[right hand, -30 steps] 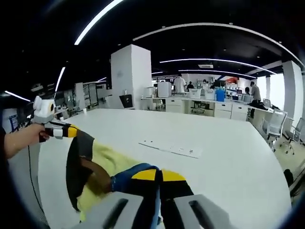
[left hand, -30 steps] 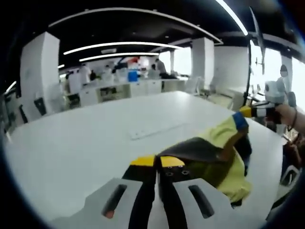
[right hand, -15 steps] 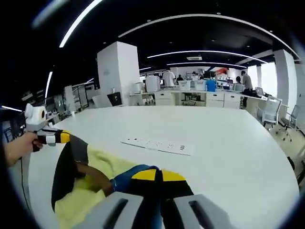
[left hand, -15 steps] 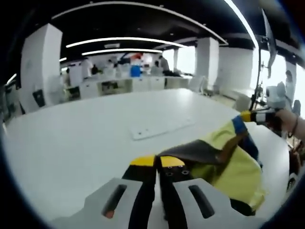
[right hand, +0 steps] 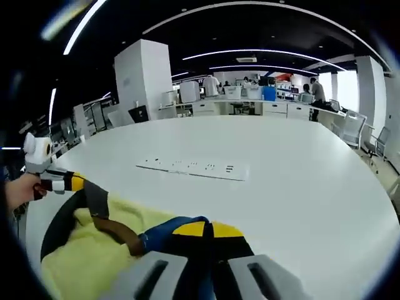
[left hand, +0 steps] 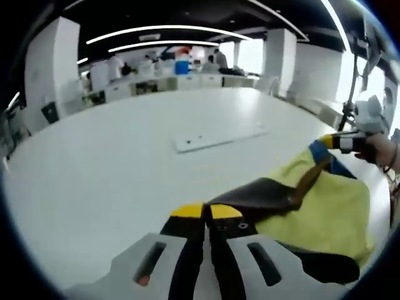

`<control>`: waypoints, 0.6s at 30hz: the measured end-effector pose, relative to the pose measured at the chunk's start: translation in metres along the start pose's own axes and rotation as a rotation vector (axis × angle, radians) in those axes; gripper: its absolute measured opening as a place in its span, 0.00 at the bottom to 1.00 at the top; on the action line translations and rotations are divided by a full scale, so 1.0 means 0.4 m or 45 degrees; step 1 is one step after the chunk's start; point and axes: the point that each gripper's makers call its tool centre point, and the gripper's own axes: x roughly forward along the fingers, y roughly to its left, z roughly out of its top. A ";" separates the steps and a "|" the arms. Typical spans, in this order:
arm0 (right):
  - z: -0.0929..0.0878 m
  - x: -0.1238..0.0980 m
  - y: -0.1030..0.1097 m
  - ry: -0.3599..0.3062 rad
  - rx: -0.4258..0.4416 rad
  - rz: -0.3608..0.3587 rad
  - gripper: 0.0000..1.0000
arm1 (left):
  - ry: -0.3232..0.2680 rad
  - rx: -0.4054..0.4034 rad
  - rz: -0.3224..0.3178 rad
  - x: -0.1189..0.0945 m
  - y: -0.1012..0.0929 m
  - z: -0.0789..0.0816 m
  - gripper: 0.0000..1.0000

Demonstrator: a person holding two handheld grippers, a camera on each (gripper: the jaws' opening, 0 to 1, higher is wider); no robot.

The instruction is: Fold the garment on the visible template until the final outline fits inside the template.

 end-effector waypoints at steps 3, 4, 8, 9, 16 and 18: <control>-0.014 0.020 -0.011 0.020 0.007 -0.014 0.00 | 0.021 -0.027 0.003 0.018 0.011 -0.017 0.00; -0.017 0.025 -0.013 0.028 0.009 -0.020 0.00 | 0.023 -0.013 0.003 0.022 0.011 -0.021 0.00; -0.035 0.041 -0.015 0.064 -0.022 -0.026 0.00 | 0.060 0.144 0.026 0.034 0.013 -0.035 0.00; -0.040 0.043 -0.015 0.073 -0.028 -0.029 0.00 | 0.058 0.140 0.023 0.036 0.012 -0.035 0.00; -0.052 0.052 -0.020 0.091 -0.009 -0.039 0.00 | 0.083 0.164 0.040 0.052 0.018 -0.044 0.00; -0.055 0.057 -0.022 0.099 -0.014 -0.035 0.00 | 0.085 0.166 0.049 0.051 0.021 -0.044 0.01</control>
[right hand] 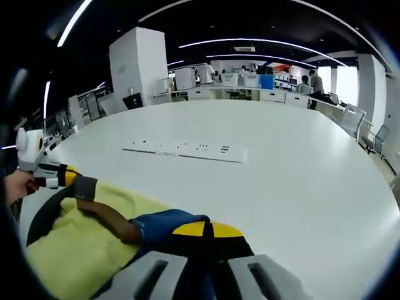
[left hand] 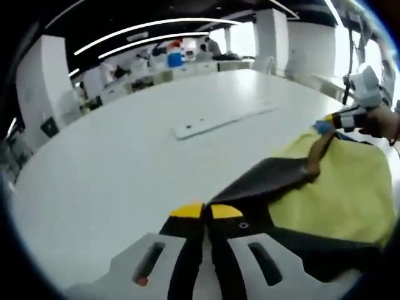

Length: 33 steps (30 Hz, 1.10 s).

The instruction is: Fold the garment on the visible template until the final outline fits inside the template.

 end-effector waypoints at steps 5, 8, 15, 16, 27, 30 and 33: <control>0.021 -0.013 -0.001 -0.007 -0.088 -0.028 0.04 | 0.007 -0.053 0.072 -0.018 0.024 0.015 0.14; 0.040 -0.030 -0.003 -0.014 -0.092 -0.044 0.16 | -0.022 -0.068 0.080 -0.038 0.028 0.036 0.25; 0.072 -0.077 0.003 -0.033 -0.062 -0.026 0.38 | -0.056 -0.095 0.105 -0.086 0.032 0.064 0.38; 0.073 -0.083 0.006 -0.032 -0.061 -0.023 0.40 | -0.063 -0.096 0.103 -0.092 0.030 0.070 0.41; 0.076 -0.156 0.103 0.001 0.048 0.118 0.56 | -0.161 -0.151 -0.019 -0.176 -0.032 0.127 0.59; 0.068 -0.177 0.124 0.020 0.059 0.138 0.58 | -0.158 -0.146 -0.047 -0.198 -0.053 0.128 0.61; 0.055 -0.201 0.147 0.035 0.050 0.139 0.54 | -0.180 -0.125 -0.053 -0.220 -0.070 0.132 0.60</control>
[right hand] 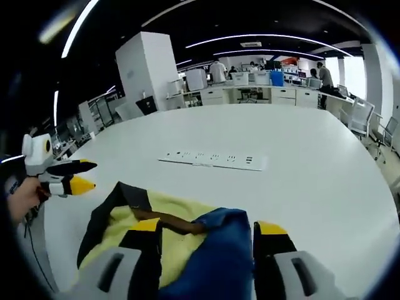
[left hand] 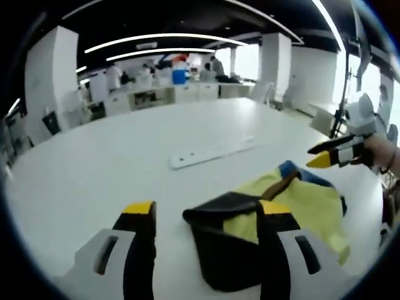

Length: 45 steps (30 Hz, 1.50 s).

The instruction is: Fold the garment on the visible template until the final outline fits inside the template.

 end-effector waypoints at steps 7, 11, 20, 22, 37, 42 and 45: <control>-0.034 -0.030 0.040 0.023 -0.038 0.016 0.51 | -0.006 0.024 -0.040 -0.028 -0.049 -0.018 0.58; -0.052 -0.041 0.048 0.037 -0.018 0.022 0.49 | -0.003 0.021 -0.074 -0.046 -0.085 -0.038 0.57; -0.090 -0.056 0.060 0.063 0.006 0.028 0.41 | 0.050 -0.014 -0.146 -0.072 -0.149 -0.085 0.52; -0.097 -0.058 0.064 0.069 0.009 0.029 0.38 | 0.060 -0.010 -0.148 -0.074 -0.155 -0.095 0.49; -0.126 -0.057 0.050 0.098 0.073 -0.027 0.18 | 0.143 -0.028 -0.172 -0.063 -0.235 -0.182 0.37; -0.132 -0.046 0.047 0.113 0.112 -0.020 0.13 | 0.158 -0.020 -0.199 -0.057 -0.244 -0.201 0.27; -0.138 -0.039 0.051 0.124 0.180 -0.006 0.10 | 0.167 -0.034 -0.201 -0.056 -0.244 -0.209 0.22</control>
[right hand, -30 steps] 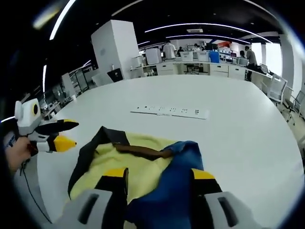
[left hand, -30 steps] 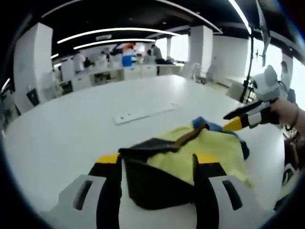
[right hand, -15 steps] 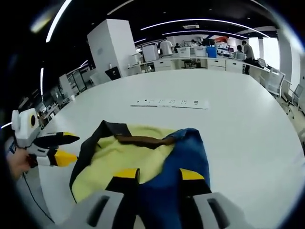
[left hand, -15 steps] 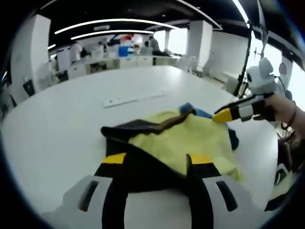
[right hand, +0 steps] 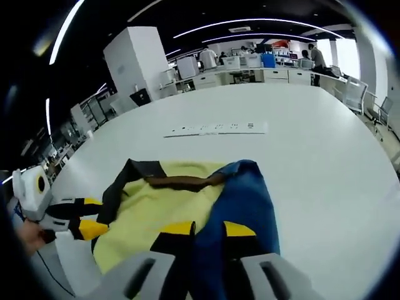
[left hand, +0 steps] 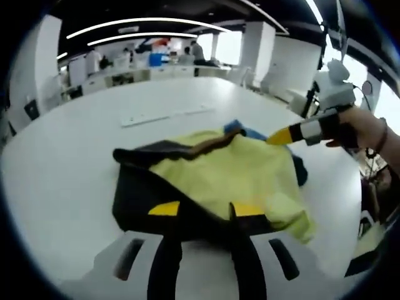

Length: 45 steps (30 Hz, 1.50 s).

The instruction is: Fold the garment on the visible template until the final outline fits inside the template.

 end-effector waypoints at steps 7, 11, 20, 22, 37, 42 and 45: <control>-0.022 0.015 0.005 0.040 0.051 0.010 0.00 | 0.029 -0.045 -0.001 0.003 0.010 -0.025 0.01; -0.019 0.010 0.004 0.034 0.063 0.008 0.00 | 0.051 -0.060 0.009 -0.002 0.024 -0.040 0.00; 0.012 -0.037 -0.023 -0.015 0.049 -0.012 0.00 | 0.006 -0.046 0.025 -0.045 0.044 -0.009 0.00; 0.021 -0.048 -0.028 -0.026 0.040 -0.017 0.00 | -0.013 -0.045 0.039 -0.062 0.059 0.003 0.00; 0.066 -0.130 -0.147 -0.063 -0.027 -0.125 0.00 | 0.023 -0.034 0.190 -0.138 0.208 0.002 0.00; 0.082 -0.144 -0.213 -0.066 -0.057 -0.208 0.00 | 0.064 0.000 0.230 -0.144 0.241 -0.017 0.00; 0.084 -0.154 -0.246 -0.064 -0.052 -0.249 0.00 | 0.087 0.010 0.252 -0.147 0.266 -0.031 0.00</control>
